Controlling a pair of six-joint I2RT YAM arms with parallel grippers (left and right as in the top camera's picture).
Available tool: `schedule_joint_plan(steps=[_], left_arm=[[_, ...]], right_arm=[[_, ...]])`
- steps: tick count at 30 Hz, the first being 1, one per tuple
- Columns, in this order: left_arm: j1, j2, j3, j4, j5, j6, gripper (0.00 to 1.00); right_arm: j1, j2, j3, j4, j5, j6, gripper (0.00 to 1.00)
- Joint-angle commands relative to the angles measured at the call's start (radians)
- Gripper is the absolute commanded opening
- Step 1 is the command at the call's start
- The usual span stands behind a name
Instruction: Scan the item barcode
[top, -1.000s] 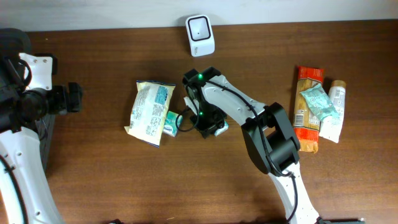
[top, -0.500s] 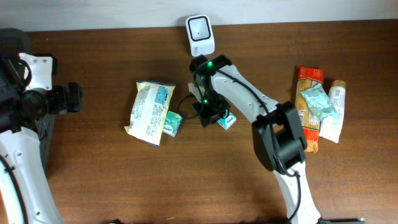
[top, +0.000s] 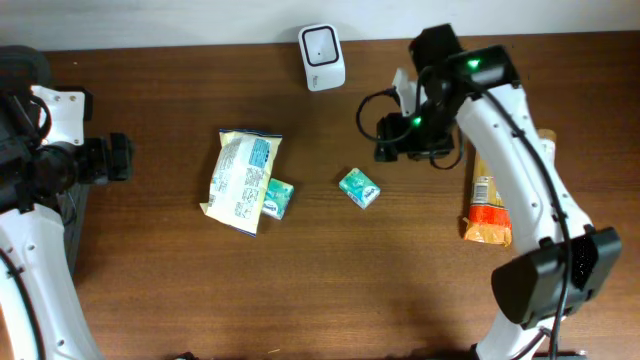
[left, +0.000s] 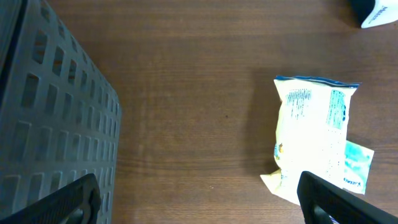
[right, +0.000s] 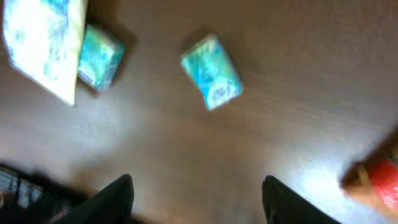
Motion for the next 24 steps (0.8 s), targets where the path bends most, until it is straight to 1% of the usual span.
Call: schedule_joint_plan(steps=[1, 5, 8, 11, 14, 17, 19, 24], left_arm=[[0.003, -0.004, 0.011, 0.002, 0.011, 0.016, 0.99], [0.003, -0.004, 0.011, 0.002, 0.011, 0.016, 0.99], [0.003, -0.004, 0.011, 0.002, 0.011, 0.016, 0.99], [0.003, -0.004, 0.011, 0.002, 0.011, 0.016, 0.99], [0.003, -0.004, 0.011, 0.002, 0.011, 0.016, 0.99], [0.003, -0.004, 0.011, 0.002, 0.011, 0.016, 0.99], [0.003, -0.004, 0.011, 0.002, 0.011, 0.016, 0.99], [0.003, -0.004, 0.011, 0.002, 0.011, 0.016, 0.99]], right_arm=[[-0.009, 0.011, -0.196, 0.168, 0.01, 0.064, 0.65], [-0.034, 0.018, -0.4, 0.438, -0.004, 0.105, 0.65], [-0.037, 0.058, -0.47, 0.539, -0.044, 0.104, 0.64], [-0.037, 0.139, -0.472, 0.589, -0.078, 0.102, 0.63], [-0.037, 0.182, -0.472, 0.603, -0.086, 0.103, 0.52], [-0.037, 0.191, -0.472, 0.603, -0.09, 0.103, 0.46], [-0.037, 0.191, -0.472, 0.603, -0.093, 0.104, 0.44], [-0.034, 0.234, -0.472, 0.578, -0.138, 0.104, 0.43]])
